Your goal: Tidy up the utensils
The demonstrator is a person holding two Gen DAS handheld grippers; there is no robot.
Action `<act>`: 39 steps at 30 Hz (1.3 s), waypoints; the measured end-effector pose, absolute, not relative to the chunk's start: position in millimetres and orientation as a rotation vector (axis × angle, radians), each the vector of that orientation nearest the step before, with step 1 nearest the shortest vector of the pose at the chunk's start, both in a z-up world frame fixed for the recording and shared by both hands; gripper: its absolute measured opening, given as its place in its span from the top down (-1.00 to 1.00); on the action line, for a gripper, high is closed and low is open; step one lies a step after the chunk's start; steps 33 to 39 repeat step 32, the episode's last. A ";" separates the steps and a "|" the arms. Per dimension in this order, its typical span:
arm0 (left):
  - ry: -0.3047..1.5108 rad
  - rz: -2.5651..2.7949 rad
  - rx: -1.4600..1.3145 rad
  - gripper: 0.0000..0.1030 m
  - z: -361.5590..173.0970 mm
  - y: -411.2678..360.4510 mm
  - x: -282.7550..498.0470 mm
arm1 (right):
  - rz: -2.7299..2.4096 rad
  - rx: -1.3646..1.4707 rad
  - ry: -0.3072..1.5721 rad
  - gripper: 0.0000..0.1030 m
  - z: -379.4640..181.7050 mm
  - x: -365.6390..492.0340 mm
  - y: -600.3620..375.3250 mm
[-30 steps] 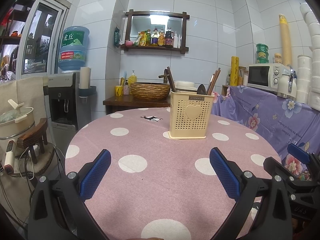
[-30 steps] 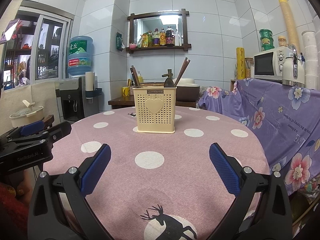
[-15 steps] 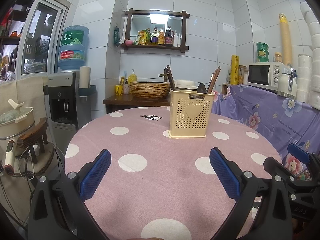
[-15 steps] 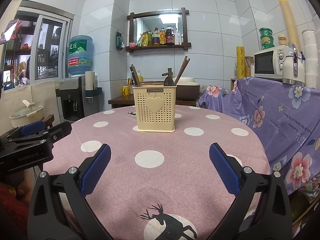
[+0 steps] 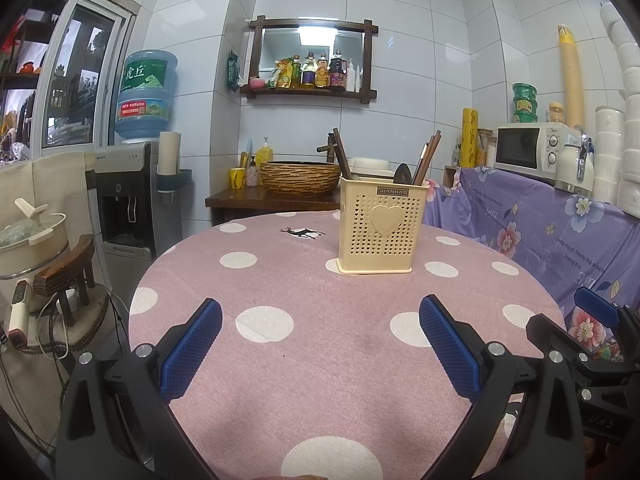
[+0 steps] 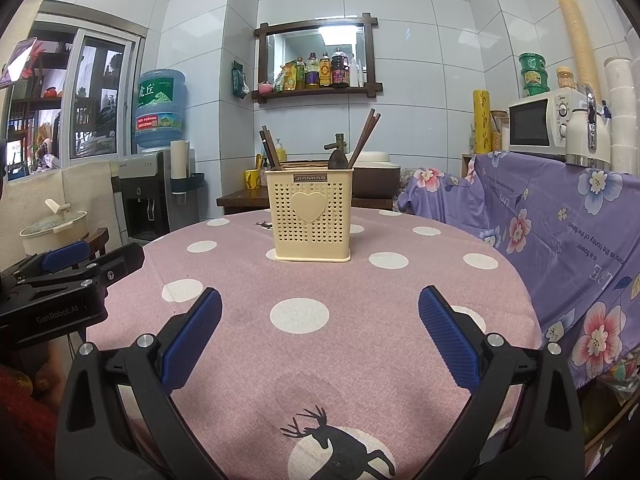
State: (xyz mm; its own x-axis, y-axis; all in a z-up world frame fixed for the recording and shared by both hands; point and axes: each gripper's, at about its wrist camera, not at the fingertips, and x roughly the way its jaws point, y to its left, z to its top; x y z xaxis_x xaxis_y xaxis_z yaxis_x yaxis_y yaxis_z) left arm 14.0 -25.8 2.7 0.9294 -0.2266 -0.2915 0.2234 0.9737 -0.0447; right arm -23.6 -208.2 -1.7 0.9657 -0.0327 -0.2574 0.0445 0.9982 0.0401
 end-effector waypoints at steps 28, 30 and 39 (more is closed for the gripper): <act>0.290 -0.223 -0.008 -0.90 2.0 -24.7 11.9 | -0.037 0.046 0.264 -0.89 -4.6 -22.9 -209.6; 0.292 -0.224 -0.008 -0.90 2.0 -24.6 12.1 | -0.037 0.046 0.264 -0.89 -4.5 -22.8 -209.6; 0.294 -0.226 -0.007 -0.90 2.3 -24.4 11.5 | -0.037 0.047 0.265 -0.89 -4.4 -22.8 -209.6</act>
